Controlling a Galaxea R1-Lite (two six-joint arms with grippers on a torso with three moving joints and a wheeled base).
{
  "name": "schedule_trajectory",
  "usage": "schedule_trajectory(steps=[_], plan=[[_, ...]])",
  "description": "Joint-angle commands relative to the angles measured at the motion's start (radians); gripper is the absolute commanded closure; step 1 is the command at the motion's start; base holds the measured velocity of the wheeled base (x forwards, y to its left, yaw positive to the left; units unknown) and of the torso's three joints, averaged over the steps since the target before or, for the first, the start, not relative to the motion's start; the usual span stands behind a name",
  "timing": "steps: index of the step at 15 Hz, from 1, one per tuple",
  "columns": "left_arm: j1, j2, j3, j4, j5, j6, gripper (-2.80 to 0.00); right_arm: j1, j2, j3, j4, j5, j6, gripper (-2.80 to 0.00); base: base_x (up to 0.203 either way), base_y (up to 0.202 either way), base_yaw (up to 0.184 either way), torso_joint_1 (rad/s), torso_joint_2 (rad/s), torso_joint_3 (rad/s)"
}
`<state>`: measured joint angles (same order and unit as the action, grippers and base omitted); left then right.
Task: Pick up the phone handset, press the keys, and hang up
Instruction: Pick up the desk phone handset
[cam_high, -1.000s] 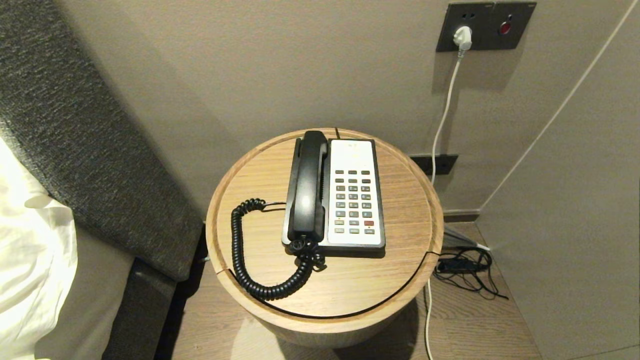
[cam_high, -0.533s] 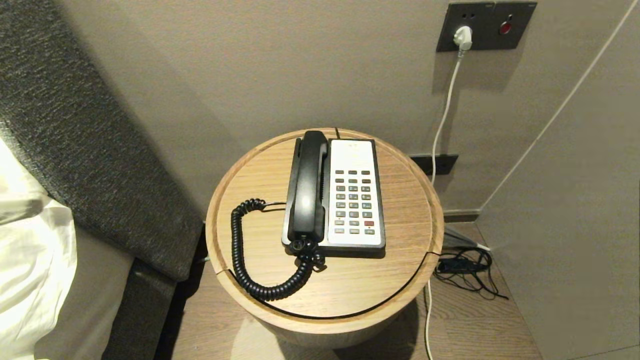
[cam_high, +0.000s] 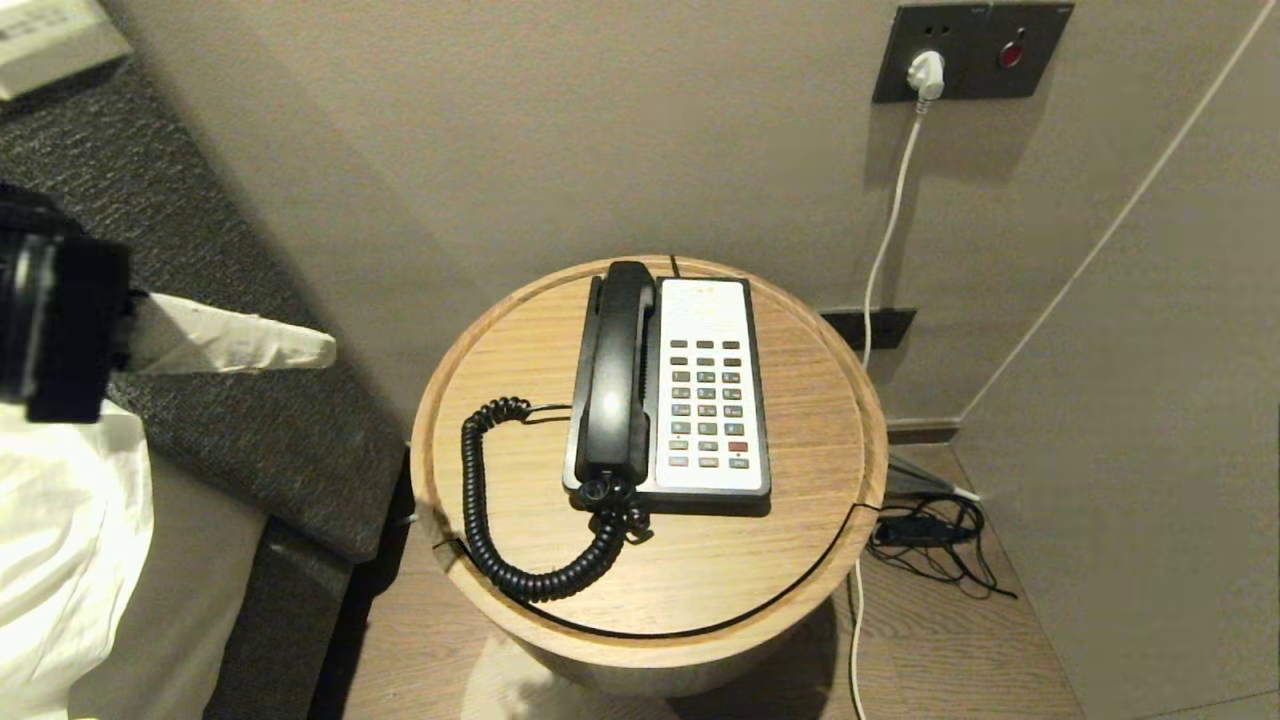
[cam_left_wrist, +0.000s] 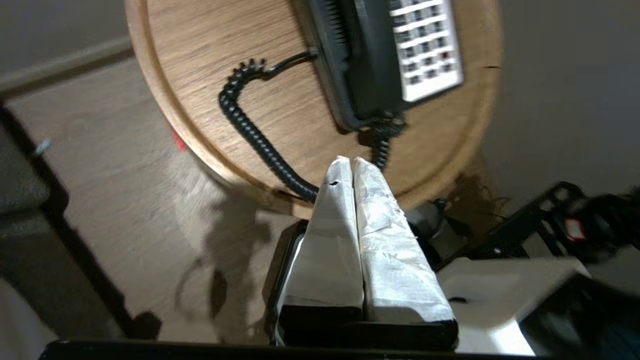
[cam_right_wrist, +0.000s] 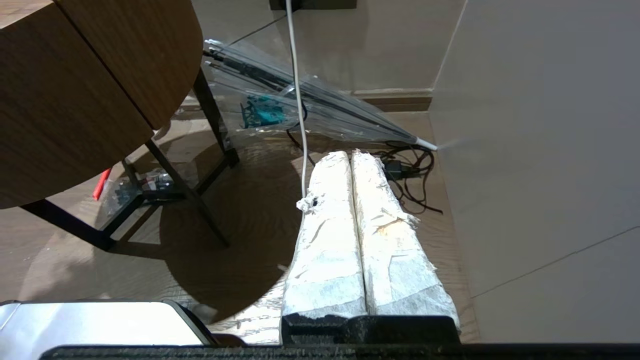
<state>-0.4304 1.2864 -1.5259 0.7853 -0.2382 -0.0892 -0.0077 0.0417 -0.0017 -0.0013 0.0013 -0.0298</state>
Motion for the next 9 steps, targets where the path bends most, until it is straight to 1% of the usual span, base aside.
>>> schedule_trajectory(steps=[1, 2, 3, 4, 6, 9], plan=[[-0.035, 0.111, -0.041, 0.0, 0.035, -0.018, 0.0, 0.0, 0.0, 0.0, 0.0, 0.0, -0.001, 0.0, 0.0, 0.0, 0.0, 0.0, 0.0, 0.0], [-0.041, 0.136, -0.075, 0.002, 0.047, -0.025, 0.0, 0.0, 0.0, 0.0, 0.0, 0.0, -0.001, 0.0, 0.0, 0.0, 0.0, 0.0, 0.0, 0.0], [-0.053, 0.167, -0.113, 0.009, 0.077, -0.027, 0.0, 0.0, 0.0, 0.0, 0.0, 0.0, -0.001, 0.0, 0.0, 0.0, 0.0, 0.0, 0.0, 0.0], [-0.076, 0.19, -0.14, 0.018, 0.125, -0.024, 0.0, 0.0, 0.0, 0.0, 0.0, 0.0, -0.001, 0.0, 0.0, 0.0, 0.0, 0.0, 0.0, 0.0], [-0.124, 0.23, -0.167, 0.022, 0.166, -0.023, 0.0, 0.0, 0.0, 0.0, 0.0, 0.0, -0.001, 0.0, 0.0, 0.0, 0.0, 0.0, 0.0, 0.0], [-0.207, 0.308, -0.241, 0.025, 0.224, -0.024, 0.0, 0.0, 0.0, 0.0, 0.0, 0.0, -0.001, 0.0, 0.0, 0.0, 0.0, 0.0, 0.0, 0.0]])
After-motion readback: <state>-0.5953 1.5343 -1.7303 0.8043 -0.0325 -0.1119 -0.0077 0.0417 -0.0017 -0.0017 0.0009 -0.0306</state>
